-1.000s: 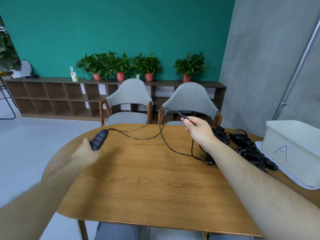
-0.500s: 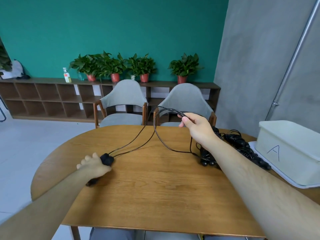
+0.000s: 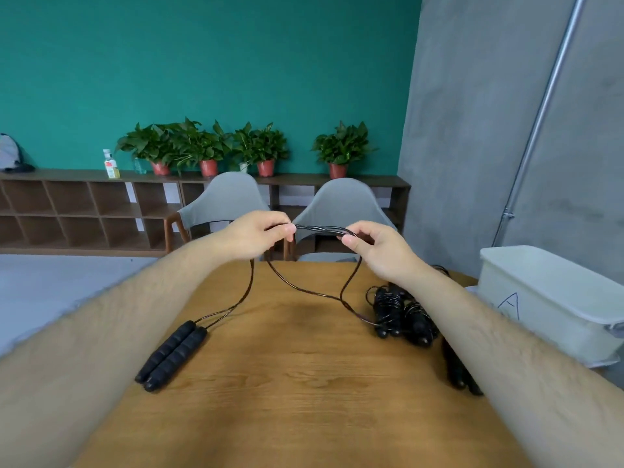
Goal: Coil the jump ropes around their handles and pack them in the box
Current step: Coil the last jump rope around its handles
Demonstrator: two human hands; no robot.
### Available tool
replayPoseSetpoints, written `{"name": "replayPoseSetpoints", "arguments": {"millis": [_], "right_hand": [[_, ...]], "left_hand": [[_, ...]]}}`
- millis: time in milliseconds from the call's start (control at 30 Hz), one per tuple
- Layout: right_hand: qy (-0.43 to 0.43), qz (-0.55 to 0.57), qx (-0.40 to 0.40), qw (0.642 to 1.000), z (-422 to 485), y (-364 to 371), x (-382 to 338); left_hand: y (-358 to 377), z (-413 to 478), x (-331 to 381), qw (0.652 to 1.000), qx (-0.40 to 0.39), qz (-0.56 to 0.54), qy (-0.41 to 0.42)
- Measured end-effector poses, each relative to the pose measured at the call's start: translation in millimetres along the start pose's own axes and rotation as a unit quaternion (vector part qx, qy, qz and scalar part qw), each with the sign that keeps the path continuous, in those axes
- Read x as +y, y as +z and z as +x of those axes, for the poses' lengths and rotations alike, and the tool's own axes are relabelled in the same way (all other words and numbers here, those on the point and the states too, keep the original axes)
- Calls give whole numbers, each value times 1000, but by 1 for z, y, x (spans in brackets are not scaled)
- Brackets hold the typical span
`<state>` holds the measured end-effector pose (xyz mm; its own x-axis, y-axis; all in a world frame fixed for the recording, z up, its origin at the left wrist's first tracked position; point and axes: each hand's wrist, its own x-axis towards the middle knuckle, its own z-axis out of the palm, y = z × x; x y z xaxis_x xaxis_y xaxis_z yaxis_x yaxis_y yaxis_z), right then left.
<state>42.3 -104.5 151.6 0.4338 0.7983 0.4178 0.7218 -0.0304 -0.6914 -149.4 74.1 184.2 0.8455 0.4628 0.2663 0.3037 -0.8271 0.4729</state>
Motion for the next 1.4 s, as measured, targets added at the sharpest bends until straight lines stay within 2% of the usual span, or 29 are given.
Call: {"name": "replayPoseSetpoints", "arguments": {"millis": [133,200,267,333,433,567,633,733,867,933,1000,1100,1167,1267,1400], "right_hand": [[-33,-129,-35,991,4,-20,7],[-36,-155,-45,986,7,-34,16],[7,-112,-25,993,5,-50,25],[68,-9,11,998,-1,-68,34],[128,147,64,979,-8,-90,45],[155,205,101,961,-10,-96,54],[154,195,126,960,-11,-94,54],[129,148,150,969,-11,-94,54],[76,-47,151,984,-8,-97,63],[76,-140,164,974,-3,-98,71],[102,-176,181,962,2,-95,74],[136,-169,217,952,6,-86,71],[144,-122,231,954,5,-84,67],[112,-48,257,959,1,-82,59],[66,-34,299,951,-1,-80,49]], "left_hand": [[-2,8,4,998,26,33,47],[-11,9,-3,997,44,50,49],[-22,6,-12,996,66,46,39],[-31,3,-22,996,85,27,6],[-41,-7,-38,995,74,-4,-65],[-37,-11,-38,983,50,-124,-129],[-30,-7,-37,974,43,-149,-165],[-26,-4,-45,973,42,-150,-169],[-29,-11,-54,973,30,-185,-135],[-30,-16,-48,979,19,-169,-111],[-27,-19,-39,986,13,-135,-94],[-22,-19,-28,988,21,-136,-76],[-21,-16,-25,990,29,-113,-83],[-22,-15,-19,993,45,-72,-80],[-21,-14,-12,993,29,-94,-58]]}}
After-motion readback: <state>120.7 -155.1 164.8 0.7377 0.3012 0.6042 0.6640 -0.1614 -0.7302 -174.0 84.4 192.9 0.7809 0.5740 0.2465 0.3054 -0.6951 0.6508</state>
